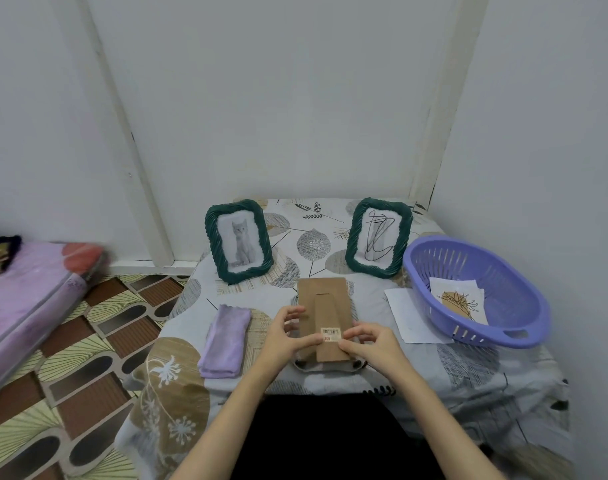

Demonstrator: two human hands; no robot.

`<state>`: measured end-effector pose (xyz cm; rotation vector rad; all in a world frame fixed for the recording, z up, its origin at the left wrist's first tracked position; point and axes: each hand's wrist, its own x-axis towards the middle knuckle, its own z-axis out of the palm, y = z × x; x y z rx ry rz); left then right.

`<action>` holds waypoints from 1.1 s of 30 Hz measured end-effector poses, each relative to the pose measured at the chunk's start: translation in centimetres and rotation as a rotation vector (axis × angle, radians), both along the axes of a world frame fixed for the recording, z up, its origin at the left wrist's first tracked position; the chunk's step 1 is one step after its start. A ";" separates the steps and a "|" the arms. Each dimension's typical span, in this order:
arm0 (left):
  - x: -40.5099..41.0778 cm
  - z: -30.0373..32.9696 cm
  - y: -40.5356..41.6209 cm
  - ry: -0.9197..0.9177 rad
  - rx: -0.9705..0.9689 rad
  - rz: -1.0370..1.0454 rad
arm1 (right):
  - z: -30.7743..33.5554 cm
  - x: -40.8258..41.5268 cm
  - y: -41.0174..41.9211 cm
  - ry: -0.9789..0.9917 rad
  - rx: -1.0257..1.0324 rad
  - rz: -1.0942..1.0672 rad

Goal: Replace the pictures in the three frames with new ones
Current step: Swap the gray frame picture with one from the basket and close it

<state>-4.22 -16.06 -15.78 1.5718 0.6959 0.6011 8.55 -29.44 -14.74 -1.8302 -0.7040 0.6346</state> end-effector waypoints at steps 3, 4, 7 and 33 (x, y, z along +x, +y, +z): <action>0.0 0.4 0.2 -0.067 -0.099 0.019 | -0.1 0.0 0.0 0.018 0.044 -0.009; 0.0 0.5 0.3 -0.078 -0.120 0.021 | -0.2 0.1 0.0 0.025 0.064 -0.049; -0.3 0.4 0.5 -0.082 -0.171 0.046 | -0.8 0.8 0.1 -0.065 -0.009 -0.200; -1.9 0.1 1.7 0.990 0.759 0.025 | -0.6 1.1 -0.8 -0.479 -0.527 -0.180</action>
